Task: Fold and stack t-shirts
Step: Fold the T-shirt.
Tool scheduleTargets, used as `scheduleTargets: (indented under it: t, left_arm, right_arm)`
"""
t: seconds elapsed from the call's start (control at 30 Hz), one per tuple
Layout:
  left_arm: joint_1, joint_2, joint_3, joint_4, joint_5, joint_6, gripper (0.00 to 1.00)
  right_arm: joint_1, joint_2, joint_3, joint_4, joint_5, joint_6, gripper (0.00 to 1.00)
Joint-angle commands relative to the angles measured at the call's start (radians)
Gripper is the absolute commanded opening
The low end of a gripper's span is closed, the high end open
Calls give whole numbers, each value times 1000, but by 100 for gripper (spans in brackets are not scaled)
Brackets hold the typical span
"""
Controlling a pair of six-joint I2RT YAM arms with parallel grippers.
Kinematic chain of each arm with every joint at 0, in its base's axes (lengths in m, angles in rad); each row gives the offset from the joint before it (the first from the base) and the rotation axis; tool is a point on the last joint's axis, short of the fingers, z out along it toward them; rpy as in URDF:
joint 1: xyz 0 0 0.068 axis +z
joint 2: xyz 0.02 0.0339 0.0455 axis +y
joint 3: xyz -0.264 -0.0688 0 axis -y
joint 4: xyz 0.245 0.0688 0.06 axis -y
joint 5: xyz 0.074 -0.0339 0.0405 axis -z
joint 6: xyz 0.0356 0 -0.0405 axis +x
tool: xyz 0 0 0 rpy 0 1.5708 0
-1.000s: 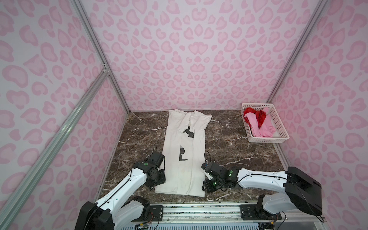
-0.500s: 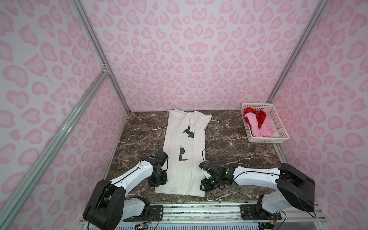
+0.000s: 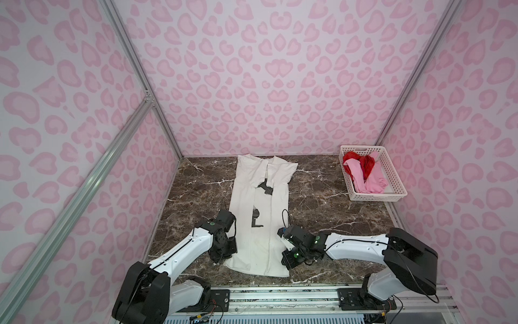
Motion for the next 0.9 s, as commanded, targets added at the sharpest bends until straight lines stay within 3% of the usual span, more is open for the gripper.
scheduleTargets:
  t: [0.0,0.23,0.43,0.63,0.87]
  left_arm:
    - [-2,-36,55,-42,37,-15,4]
    - [-3,-13,163,13,38,-20,4]
    - [-2,40,252,93,-57,-30,4]
    - [2,103,331,178,-162,-28,4]
    - [45,231,408,299,-174,-18,4]
  right_arm:
    - [-1,-51,21,-103,39,5,0]
    - [-24,-109,124,-185,112,-37,0]
    - [-109,-90,180,-142,125,-101,0]
    - [-199,-26,232,-86,108,-176,0]
    - [-298,97,349,-60,83,-256,0]
